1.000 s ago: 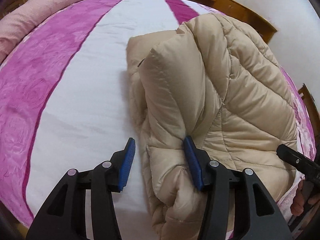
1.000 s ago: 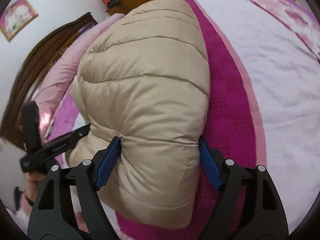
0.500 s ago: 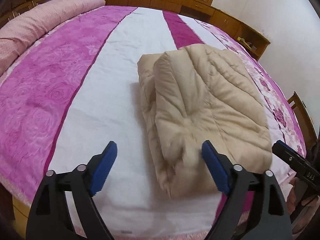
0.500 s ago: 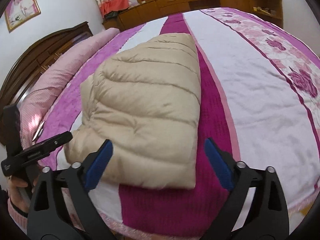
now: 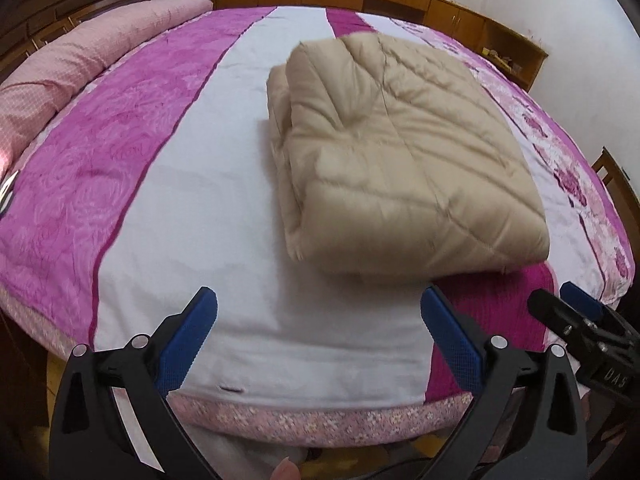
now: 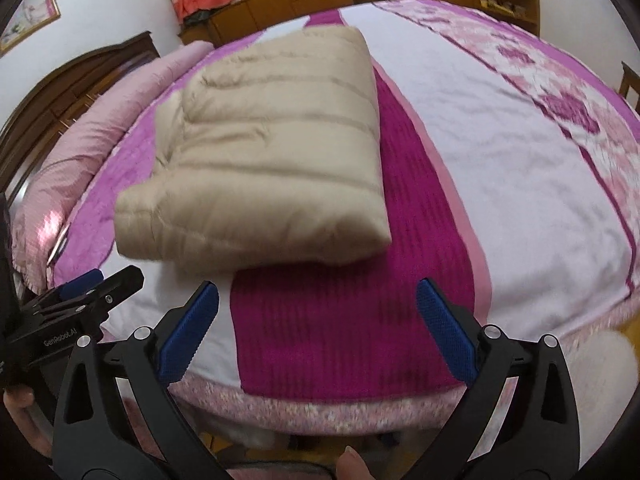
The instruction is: Fold large clothes
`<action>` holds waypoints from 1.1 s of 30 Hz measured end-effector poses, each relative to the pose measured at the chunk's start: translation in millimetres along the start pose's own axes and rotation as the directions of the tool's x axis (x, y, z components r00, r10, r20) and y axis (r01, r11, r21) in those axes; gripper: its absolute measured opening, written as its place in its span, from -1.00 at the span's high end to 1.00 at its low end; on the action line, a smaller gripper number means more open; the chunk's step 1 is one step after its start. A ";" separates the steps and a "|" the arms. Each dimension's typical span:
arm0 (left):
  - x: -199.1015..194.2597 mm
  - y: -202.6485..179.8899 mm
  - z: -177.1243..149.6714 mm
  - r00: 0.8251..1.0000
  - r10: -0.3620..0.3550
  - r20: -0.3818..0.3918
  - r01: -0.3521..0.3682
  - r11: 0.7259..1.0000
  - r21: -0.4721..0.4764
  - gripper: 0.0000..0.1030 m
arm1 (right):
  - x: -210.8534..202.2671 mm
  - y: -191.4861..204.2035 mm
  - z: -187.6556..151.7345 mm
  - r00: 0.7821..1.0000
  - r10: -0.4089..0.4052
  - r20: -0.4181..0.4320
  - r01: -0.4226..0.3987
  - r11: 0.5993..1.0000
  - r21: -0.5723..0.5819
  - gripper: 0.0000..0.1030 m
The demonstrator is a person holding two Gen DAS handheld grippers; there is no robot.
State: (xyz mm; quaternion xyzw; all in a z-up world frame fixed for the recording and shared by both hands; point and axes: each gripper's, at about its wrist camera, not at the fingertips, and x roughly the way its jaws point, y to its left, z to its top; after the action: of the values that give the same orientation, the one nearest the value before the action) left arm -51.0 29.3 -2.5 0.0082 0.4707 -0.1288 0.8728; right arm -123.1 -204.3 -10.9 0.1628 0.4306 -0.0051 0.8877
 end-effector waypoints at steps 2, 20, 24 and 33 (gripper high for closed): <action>4.6 -2.1 -4.7 1.000 0.007 -0.025 -0.007 1.000 -0.010 -0.89 | 4.6 2.5 -7.3 1.000 -0.005 -0.026 0.005 1.000 -0.009 -0.91; 28.3 -11.3 -12.5 0.992 0.086 -0.093 -0.085 0.996 0.016 -0.89 | 30.3 -0.7 -20.2 0.993 -0.052 -0.107 0.053 0.999 0.011 -0.91; 29.0 -12.1 -10.2 0.993 0.078 -0.090 -0.077 0.997 0.016 -0.89 | 32.3 1.3 -19.2 0.992 -0.063 -0.109 0.063 0.998 0.004 -0.91; 32.6 -13.8 -11.4 0.992 0.064 -0.106 -0.064 0.998 0.009 -0.89 | 28.1 4.2 -17.4 0.994 -0.062 -0.087 0.062 0.998 -0.003 -0.91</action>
State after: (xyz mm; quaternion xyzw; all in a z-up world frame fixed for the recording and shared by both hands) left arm -46.5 10.4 -34.2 0.0326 0.5158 -0.1015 0.8501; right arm -118.1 -191.5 -41.3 0.1494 0.4736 -0.0255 0.8676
